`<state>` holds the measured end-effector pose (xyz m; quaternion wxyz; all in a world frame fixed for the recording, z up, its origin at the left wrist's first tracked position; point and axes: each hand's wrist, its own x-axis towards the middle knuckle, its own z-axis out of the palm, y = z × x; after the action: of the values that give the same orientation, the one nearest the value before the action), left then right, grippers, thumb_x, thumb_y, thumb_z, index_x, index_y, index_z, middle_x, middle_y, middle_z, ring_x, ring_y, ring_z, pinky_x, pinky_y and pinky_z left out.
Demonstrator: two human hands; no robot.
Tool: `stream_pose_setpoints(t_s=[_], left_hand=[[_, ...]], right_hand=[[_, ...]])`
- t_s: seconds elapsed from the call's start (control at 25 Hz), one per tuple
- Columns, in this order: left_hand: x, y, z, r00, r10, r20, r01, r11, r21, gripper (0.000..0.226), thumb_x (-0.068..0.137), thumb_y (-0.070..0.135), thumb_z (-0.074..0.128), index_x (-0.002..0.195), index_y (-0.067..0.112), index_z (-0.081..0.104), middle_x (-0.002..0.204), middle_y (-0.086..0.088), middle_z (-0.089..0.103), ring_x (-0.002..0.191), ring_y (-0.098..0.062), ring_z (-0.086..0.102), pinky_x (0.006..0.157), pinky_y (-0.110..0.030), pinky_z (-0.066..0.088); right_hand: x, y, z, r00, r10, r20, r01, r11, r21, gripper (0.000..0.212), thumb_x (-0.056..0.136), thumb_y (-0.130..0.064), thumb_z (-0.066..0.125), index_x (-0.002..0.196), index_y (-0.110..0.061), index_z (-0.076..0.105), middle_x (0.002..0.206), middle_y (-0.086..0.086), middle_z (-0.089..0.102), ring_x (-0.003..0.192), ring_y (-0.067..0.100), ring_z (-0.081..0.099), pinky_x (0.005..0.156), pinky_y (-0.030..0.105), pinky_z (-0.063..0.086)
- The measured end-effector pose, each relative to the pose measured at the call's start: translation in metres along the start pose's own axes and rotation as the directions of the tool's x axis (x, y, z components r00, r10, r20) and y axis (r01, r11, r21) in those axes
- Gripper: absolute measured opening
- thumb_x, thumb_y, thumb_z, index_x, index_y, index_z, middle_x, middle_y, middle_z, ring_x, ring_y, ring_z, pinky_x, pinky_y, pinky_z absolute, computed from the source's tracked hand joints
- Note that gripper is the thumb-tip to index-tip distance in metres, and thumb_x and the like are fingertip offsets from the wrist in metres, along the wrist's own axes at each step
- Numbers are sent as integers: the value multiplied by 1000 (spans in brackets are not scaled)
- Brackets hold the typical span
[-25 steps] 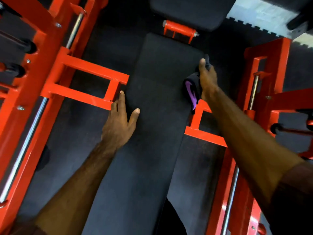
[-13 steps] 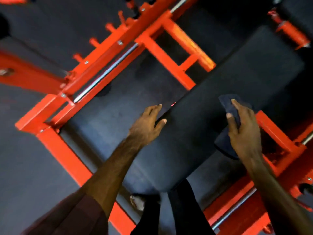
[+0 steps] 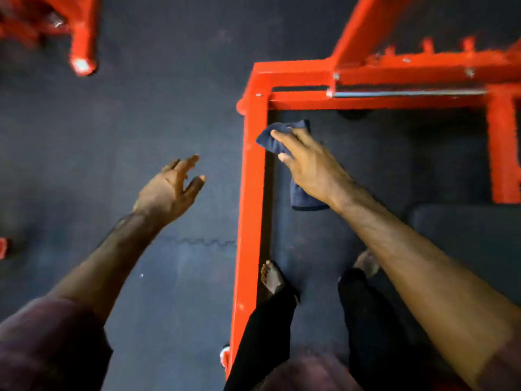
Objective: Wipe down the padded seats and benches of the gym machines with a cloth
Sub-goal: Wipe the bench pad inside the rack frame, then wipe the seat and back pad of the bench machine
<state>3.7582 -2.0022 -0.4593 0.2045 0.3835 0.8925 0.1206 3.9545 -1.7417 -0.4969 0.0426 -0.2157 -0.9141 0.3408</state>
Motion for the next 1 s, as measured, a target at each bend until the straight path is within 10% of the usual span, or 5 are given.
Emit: stream_pose_setpoints(t_s=[0.24, 0.68, 1.0], left_hand=[[-147, -172, -86, 900, -360, -245, 361, 932, -46, 60, 103, 50, 58, 154, 19, 49, 138, -12, 59, 127, -38, 59, 104, -51, 52], [-333, -351, -242, 379, -779, -499, 728, 584, -360, 64, 102, 57, 50, 156, 23, 47, 144, -4, 55, 134, -32, 52, 103, -55, 51], [-327, -517, -316, 120, -941, -317, 791, 284, -542, 63, 103, 54, 55, 158, 26, 44, 150, -1, 50, 139, -31, 46, 103, -60, 49]], right_hand=[[67, -239, 129, 911, -292, 292, 295, 955, 34, 56, 99, -38, 46, 154, -26, 50, 153, 15, 47, 128, 45, 58, 103, 58, 49], [146, -582, 256, 605, -625, 493, 542, 777, 321, 49, 109, -30, 51, 157, -33, 44, 164, 0, 38, 147, 30, 42, 120, 50, 36], [275, -779, 374, 390, -674, 628, 561, 714, 419, 48, 111, -33, 47, 159, -35, 41, 164, -7, 35, 147, 24, 42, 119, 46, 37]])
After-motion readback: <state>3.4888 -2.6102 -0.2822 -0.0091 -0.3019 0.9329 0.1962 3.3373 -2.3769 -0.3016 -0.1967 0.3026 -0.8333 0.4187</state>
